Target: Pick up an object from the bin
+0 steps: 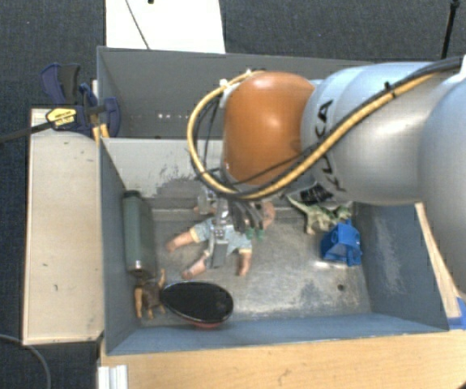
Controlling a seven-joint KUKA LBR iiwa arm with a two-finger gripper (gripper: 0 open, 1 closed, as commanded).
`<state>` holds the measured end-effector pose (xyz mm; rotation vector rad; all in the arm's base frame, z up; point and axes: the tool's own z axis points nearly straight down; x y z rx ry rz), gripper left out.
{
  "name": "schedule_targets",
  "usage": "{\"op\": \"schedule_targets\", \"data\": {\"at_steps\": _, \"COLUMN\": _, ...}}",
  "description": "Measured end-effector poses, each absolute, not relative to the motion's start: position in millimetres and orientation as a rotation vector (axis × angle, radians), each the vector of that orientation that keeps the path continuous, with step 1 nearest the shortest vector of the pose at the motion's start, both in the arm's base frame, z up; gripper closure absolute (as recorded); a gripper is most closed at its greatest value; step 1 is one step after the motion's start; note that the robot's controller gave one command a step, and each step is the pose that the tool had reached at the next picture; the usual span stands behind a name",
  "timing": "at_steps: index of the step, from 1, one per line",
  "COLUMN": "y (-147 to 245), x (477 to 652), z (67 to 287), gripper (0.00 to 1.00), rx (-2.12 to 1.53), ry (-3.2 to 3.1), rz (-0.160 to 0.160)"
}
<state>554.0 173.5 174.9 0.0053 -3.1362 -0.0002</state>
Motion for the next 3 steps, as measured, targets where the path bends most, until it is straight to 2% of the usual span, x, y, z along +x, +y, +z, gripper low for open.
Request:
{"op": "schedule_targets", "data": {"at_steps": 1, "y": 172.5, "x": 556.0, "z": 179.7, "gripper": 0.0, "rx": -0.003, "ry": -3.144, "rz": -0.003}}
{"op": "schedule_targets", "data": {"at_steps": 2, "y": 130.0, "x": 577.4, "z": 105.0, "gripper": 0.0, "rx": 0.061, "ry": -3.148, "rz": -0.003}}
{"op": "schedule_targets", "data": {"at_steps": 3, "y": 107.1, "x": 581.7, "z": 71.7, "gripper": 0.0, "rx": -0.163, "ry": -3.139, "rz": -0.006}}
